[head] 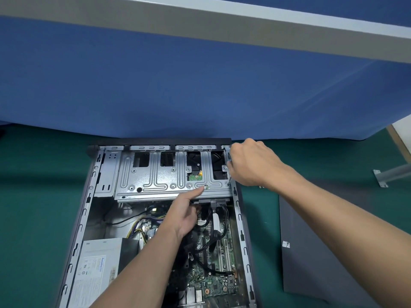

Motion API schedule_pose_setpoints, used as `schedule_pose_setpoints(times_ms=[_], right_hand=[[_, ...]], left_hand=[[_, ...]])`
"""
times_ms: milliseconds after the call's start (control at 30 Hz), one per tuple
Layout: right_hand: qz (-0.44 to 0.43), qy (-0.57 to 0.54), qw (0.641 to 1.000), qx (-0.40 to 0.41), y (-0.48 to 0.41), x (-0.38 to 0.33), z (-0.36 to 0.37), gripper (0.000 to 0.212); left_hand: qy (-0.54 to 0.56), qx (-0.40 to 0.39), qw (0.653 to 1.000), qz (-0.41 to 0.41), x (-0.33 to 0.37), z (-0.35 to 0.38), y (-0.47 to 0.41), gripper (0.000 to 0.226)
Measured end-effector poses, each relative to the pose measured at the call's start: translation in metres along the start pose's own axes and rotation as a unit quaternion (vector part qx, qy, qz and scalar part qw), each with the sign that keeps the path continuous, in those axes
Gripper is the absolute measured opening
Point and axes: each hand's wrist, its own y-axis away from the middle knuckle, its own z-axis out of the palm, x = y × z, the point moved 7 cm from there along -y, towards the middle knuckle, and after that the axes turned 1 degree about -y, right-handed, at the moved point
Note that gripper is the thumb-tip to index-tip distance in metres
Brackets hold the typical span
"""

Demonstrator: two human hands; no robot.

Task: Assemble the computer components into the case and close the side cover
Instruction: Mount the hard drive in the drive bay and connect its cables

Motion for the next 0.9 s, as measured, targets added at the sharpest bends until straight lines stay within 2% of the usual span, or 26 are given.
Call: schedule_pose_setpoints(times_ms=[67,133,233,333,367,433,533,700,800,900], right_hand=[[0.024,-0.003,0.999,-0.027,-0.002,0.001,0.003,0.03],[0.016,0.041,0.997,-0.069,-0.003,0.0,0.004,0.03],[-0.071,0.155,0.982,-0.084,-0.002,-0.013,0.0,0.029],[-0.137,0.192,0.966,-0.105,0.001,-0.022,0.004,0.029],[-0.14,0.19,0.964,-0.119,0.001,-0.021,0.005,0.029],[-0.128,0.165,0.968,-0.138,-0.003,-0.019,0.005,0.025],[-0.098,0.128,0.976,-0.147,-0.007,-0.019,0.006,0.017],[-0.038,0.084,0.984,-0.15,-0.009,-0.022,0.004,0.013],[-0.023,0.055,0.989,-0.132,-0.004,-0.02,0.003,0.016],[-0.011,0.064,0.992,-0.11,0.006,-0.006,0.004,0.023]], left_hand=[[-0.002,-0.001,1.0,-0.002,-0.001,0.0,0.0,0.039],[0.001,0.001,1.0,-0.004,-0.002,-0.001,0.0,0.038],[0.013,0.005,1.0,-0.006,-0.002,-0.003,-0.004,0.029],[0.001,0.009,1.0,-0.001,-0.003,-0.003,-0.007,0.048],[0.004,0.012,1.0,-0.001,-0.003,-0.003,-0.007,0.046],[0.014,0.006,1.0,-0.007,-0.002,-0.001,-0.005,0.03],[0.017,0.009,1.0,-0.019,-0.003,-0.001,-0.003,0.025],[0.008,0.019,1.0,-0.02,-0.004,-0.003,-0.004,0.042],[-0.021,0.012,1.0,-0.003,-0.004,-0.002,-0.001,0.061],[-0.055,0.025,0.998,-0.012,-0.005,-0.004,0.002,0.051]])
